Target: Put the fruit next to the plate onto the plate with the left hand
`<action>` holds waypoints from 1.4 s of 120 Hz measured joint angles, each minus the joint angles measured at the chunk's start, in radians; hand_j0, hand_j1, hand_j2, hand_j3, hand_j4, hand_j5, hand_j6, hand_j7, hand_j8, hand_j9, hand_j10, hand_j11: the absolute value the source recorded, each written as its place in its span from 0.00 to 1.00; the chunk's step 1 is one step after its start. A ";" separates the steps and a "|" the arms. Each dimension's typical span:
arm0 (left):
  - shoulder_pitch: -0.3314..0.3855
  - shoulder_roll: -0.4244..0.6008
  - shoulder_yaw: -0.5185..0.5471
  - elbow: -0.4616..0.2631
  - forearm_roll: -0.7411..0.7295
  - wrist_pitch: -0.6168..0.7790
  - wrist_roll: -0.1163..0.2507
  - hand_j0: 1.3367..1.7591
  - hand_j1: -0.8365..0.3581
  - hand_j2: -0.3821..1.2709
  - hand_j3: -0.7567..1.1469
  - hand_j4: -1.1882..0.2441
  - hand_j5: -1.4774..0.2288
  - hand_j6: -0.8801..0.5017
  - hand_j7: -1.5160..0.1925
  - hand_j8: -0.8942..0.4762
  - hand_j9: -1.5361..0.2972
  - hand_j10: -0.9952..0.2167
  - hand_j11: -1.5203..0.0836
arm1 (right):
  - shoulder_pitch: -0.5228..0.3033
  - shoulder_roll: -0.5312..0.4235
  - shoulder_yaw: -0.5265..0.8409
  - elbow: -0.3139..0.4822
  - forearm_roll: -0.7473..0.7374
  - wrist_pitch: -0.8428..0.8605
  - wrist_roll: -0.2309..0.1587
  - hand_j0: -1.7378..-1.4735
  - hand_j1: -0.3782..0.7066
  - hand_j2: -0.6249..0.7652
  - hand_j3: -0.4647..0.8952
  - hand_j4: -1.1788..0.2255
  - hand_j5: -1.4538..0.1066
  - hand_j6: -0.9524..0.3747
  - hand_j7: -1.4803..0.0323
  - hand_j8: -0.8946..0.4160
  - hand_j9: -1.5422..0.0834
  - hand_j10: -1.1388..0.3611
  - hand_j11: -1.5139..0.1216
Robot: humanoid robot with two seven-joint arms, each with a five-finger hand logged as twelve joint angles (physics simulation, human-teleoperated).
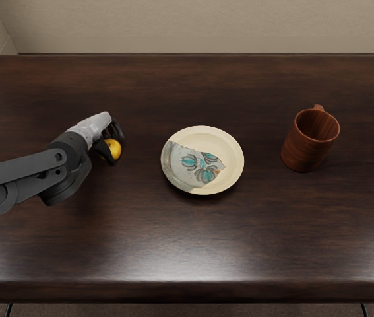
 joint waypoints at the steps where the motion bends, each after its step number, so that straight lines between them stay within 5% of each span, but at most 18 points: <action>1: 0.000 0.000 0.000 0.000 -0.001 0.000 0.000 0.75 0.51 0.47 0.40 0.32 0.35 0.21 0.36 0.26 0.33 0.24 0.37 | 0.000 0.000 0.000 0.000 0.000 0.000 0.000 0.30 0.04 0.45 0.34 0.83 0.92 0.71 0.97 0.67 0.94 0.75 0.91; 40: -0.030 0.003 -0.029 0.001 -0.140 -0.006 0.000 0.75 0.50 0.53 0.40 0.31 0.29 0.22 0.32 0.28 0.30 0.21 0.33 | 0.000 0.000 0.000 0.000 0.000 0.000 0.000 0.30 0.04 0.45 0.34 0.83 0.92 0.71 0.97 0.67 0.94 0.75 0.91; 81: -0.046 0.003 -0.239 0.008 -0.337 -0.178 0.000 0.75 0.47 0.55 0.40 0.32 0.25 0.25 0.31 0.29 0.29 0.22 0.33 | 0.000 0.000 0.000 0.000 0.000 0.000 0.000 0.30 0.04 0.45 0.34 0.83 0.92 0.71 0.97 0.67 0.94 0.75 0.91; 144: -0.064 -0.047 -0.324 0.023 -0.405 -0.322 0.000 0.75 0.50 0.53 0.40 0.32 0.26 0.23 0.31 0.28 0.29 0.21 0.33 | 0.000 0.000 0.000 0.000 0.000 0.000 0.000 0.30 0.04 0.45 0.34 0.83 0.92 0.71 0.97 0.67 0.94 0.75 0.91; 168: -0.063 -0.097 -0.323 0.023 -0.406 -0.330 0.000 0.75 0.44 0.60 0.40 0.32 0.26 0.25 0.31 0.30 0.30 0.21 0.33 | 0.000 0.000 0.000 0.000 0.000 0.000 0.000 0.30 0.04 0.45 0.34 0.83 0.92 0.71 0.97 0.67 0.94 0.75 0.91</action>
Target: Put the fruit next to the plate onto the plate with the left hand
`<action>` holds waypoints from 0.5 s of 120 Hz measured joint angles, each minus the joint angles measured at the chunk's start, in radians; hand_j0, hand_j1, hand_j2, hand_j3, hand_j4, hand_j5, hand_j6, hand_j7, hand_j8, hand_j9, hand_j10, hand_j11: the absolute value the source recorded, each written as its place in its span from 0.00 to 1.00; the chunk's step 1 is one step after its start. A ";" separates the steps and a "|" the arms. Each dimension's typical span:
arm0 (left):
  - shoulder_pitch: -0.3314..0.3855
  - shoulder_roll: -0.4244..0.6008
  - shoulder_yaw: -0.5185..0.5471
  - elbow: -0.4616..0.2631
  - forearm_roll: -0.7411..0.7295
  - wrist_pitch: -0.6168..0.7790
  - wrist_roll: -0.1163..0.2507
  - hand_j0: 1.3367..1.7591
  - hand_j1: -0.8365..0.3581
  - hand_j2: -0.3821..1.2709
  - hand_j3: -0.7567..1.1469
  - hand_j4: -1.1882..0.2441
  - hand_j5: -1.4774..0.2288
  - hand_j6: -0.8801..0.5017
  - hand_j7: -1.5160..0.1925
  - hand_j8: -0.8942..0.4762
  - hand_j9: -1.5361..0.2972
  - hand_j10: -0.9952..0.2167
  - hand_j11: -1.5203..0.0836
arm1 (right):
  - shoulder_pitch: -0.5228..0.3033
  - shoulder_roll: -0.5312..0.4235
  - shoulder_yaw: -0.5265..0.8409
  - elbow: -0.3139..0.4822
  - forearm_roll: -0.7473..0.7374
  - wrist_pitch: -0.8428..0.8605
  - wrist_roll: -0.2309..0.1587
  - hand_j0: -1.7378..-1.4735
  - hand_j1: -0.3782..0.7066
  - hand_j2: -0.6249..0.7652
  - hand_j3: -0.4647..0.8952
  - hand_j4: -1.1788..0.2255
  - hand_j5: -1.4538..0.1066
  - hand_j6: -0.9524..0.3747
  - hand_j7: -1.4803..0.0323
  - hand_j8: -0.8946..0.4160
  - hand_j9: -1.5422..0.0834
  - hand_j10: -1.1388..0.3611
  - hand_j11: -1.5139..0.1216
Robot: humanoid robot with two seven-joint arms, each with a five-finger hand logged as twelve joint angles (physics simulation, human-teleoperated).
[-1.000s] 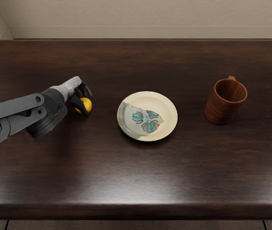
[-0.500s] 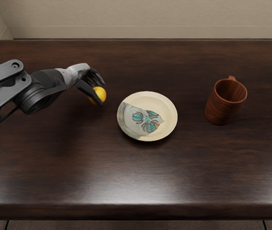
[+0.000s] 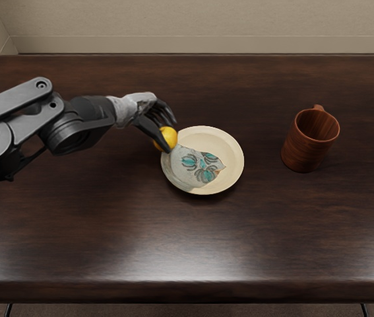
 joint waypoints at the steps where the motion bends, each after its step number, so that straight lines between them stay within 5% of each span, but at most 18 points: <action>1: 0.001 -0.003 0.000 0.000 0.000 0.000 0.000 0.75 0.44 0.60 0.40 0.32 0.26 0.25 0.31 0.30 0.30 0.21 0.33 | 0.000 0.000 0.000 0.000 0.000 0.000 0.000 0.30 0.04 0.45 0.34 0.83 0.92 0.71 0.97 0.67 0.94 0.75 0.91; 60: 0.001 -0.076 0.011 0.007 0.000 -0.009 -0.001 0.76 0.39 0.66 0.40 0.33 0.28 0.27 0.31 0.31 0.31 0.22 0.34 | 0.000 0.000 0.000 0.000 0.000 0.000 0.000 0.30 0.04 0.45 0.34 0.83 0.92 0.71 0.97 0.67 0.94 0.75 0.91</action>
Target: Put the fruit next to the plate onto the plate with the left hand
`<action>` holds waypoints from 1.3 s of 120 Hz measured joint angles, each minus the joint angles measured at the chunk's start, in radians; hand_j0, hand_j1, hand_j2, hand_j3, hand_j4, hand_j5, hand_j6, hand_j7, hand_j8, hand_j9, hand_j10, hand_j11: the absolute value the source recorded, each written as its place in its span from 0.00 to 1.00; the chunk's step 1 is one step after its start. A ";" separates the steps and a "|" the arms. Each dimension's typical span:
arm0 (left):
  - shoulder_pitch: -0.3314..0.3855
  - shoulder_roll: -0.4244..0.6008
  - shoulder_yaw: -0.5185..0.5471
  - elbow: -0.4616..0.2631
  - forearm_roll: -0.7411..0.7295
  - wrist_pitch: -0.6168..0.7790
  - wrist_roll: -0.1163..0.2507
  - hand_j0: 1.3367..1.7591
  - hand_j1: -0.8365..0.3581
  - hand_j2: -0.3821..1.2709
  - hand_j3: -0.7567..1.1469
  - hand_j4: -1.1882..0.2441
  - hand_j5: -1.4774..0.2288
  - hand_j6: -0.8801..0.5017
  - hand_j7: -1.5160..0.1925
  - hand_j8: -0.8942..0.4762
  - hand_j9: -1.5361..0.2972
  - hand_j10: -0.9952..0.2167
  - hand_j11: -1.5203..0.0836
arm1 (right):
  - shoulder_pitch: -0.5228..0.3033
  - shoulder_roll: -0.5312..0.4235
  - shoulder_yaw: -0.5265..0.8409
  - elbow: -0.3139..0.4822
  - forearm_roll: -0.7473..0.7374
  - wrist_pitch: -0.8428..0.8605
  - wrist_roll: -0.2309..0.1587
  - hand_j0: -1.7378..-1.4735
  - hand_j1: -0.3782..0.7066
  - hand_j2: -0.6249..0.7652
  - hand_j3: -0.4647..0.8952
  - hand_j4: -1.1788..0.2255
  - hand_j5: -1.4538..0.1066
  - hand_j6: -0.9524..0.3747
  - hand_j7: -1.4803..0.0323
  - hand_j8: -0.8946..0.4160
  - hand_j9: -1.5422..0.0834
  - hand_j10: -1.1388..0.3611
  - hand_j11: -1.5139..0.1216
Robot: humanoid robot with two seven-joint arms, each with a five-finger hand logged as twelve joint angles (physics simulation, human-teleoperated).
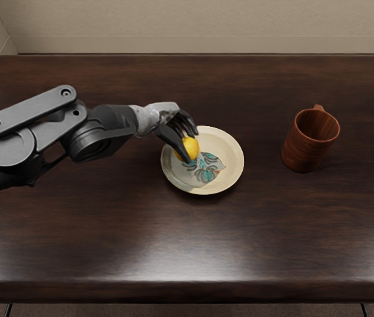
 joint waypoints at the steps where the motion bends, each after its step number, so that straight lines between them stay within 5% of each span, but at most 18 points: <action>1: 0.000 0.000 0.000 0.000 0.000 0.000 0.000 0.76 0.39 0.66 0.40 0.33 0.28 0.27 0.32 0.32 0.31 0.22 0.34 | 0.000 0.000 0.000 0.000 0.000 0.000 0.000 0.30 0.04 0.45 0.34 0.83 0.92 0.71 0.97 0.67 0.94 0.75 0.91; 33: -0.041 0.001 -0.010 0.008 -0.001 -0.019 0.000 0.76 0.76 0.36 0.40 0.65 0.66 0.49 0.68 0.51 0.65 0.60 0.73 | 0.000 0.000 0.000 0.000 0.000 0.000 0.000 0.30 0.04 0.45 0.34 0.83 0.92 0.71 0.97 0.67 0.94 0.75 0.91; 52: -0.023 0.087 -0.124 0.030 -0.200 -0.278 0.001 0.76 0.88 0.29 0.40 0.74 0.76 0.56 0.78 0.58 0.74 0.71 0.84 | -0.001 0.000 0.000 0.000 0.000 0.000 0.000 0.30 0.04 0.45 0.34 0.83 0.92 0.71 0.97 0.67 0.94 0.75 0.91; 81: 0.029 0.233 -0.202 0.044 -0.635 -0.537 0.001 0.76 0.95 0.25 0.40 0.80 0.83 0.61 0.85 0.63 0.80 0.78 0.91 | 0.000 0.000 0.000 0.000 0.000 0.000 0.000 0.30 0.04 0.45 0.34 0.83 0.92 0.71 0.97 0.67 0.94 0.75 0.91; 88: 0.114 0.240 -0.240 0.047 -0.688 -0.551 0.001 0.76 0.96 0.25 0.40 0.80 0.84 0.61 0.86 0.63 0.81 0.79 0.92 | 0.000 0.000 0.000 0.000 0.000 0.000 0.000 0.30 0.04 0.45 0.34 0.83 0.92 0.71 0.97 0.67 0.94 0.75 0.91; 95: 0.178 0.242 -0.303 0.054 -0.721 -0.559 0.001 0.76 0.97 0.24 0.40 0.81 0.84 0.62 0.86 0.64 0.82 0.80 0.92 | 0.000 0.000 0.000 0.000 0.000 0.000 0.000 0.30 0.04 0.45 0.34 0.83 0.92 0.71 0.97 0.67 0.94 0.75 0.91; 111: 0.185 0.280 -0.386 0.128 -0.779 -0.567 0.001 0.76 0.98 0.24 0.40 0.82 0.85 0.63 0.87 0.64 0.82 0.81 0.93 | 0.000 0.000 0.000 0.000 0.000 0.000 0.000 0.30 0.04 0.45 0.34 0.83 0.92 0.71 0.97 0.67 0.94 0.75 0.91; 131: 0.197 0.364 -0.411 0.218 -0.809 -0.569 0.001 0.76 0.98 0.23 0.40 0.82 0.86 0.63 0.88 0.65 0.83 0.81 0.94 | 0.000 0.000 0.000 0.000 0.000 0.000 0.000 0.30 0.04 0.45 0.34 0.83 0.92 0.71 0.97 0.67 0.94 0.75 0.91; 156: 0.240 0.456 -0.415 0.245 -0.816 -0.570 0.001 0.76 0.98 0.23 0.40 0.82 0.86 0.63 0.88 0.65 0.83 0.82 0.94 | 0.000 0.000 0.000 0.000 0.000 0.000 0.000 0.30 0.04 0.45 0.34 0.83 0.92 0.71 0.97 0.67 0.94 0.75 0.91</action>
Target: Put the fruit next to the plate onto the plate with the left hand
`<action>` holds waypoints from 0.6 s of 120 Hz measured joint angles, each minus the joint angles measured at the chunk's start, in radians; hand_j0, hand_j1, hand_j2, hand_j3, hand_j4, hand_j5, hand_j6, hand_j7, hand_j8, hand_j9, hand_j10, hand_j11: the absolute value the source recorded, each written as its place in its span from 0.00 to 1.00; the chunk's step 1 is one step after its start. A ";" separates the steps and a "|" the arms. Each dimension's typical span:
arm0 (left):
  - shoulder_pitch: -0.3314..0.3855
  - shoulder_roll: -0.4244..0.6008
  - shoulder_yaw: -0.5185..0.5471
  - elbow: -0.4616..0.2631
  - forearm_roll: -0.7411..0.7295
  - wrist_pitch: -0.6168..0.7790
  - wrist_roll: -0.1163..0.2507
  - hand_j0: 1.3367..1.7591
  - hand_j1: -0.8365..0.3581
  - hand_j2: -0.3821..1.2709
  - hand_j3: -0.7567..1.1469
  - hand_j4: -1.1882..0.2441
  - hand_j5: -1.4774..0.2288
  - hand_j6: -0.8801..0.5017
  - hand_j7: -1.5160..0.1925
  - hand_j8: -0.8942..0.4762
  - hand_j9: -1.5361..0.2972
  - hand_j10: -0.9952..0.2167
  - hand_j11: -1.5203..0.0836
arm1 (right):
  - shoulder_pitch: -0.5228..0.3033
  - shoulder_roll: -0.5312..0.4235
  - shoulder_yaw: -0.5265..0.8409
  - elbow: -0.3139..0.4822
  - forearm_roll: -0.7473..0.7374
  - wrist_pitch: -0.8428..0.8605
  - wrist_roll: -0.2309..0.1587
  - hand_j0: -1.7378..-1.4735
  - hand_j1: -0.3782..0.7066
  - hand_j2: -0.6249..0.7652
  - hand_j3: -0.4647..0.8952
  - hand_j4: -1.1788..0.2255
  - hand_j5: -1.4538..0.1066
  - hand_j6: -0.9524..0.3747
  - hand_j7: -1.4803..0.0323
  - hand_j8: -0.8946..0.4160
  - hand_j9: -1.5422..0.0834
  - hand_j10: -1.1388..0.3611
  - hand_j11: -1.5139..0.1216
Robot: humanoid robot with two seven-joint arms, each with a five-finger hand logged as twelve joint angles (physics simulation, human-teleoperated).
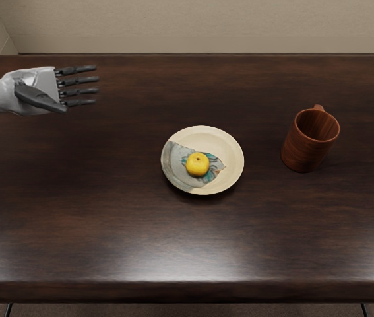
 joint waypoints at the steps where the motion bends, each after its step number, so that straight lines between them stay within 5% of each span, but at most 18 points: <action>1: 0.001 0.002 0.000 0.000 0.000 0.000 0.000 0.76 0.98 0.23 0.40 0.82 0.86 0.63 0.88 0.65 0.83 0.82 0.94 | 0.000 0.000 0.000 0.000 0.000 0.000 0.000 0.30 0.04 0.45 0.34 0.83 0.92 0.71 0.97 0.67 0.94 0.75 0.91; 72: 0.003 0.076 -0.003 0.171 -0.004 0.000 0.000 0.76 0.99 0.23 0.40 0.83 0.86 0.63 0.88 0.65 0.83 0.82 0.94 | 0.000 0.000 0.000 0.000 0.000 0.000 0.000 0.30 0.04 0.45 0.34 0.83 0.92 0.71 0.97 0.67 0.94 0.75 0.91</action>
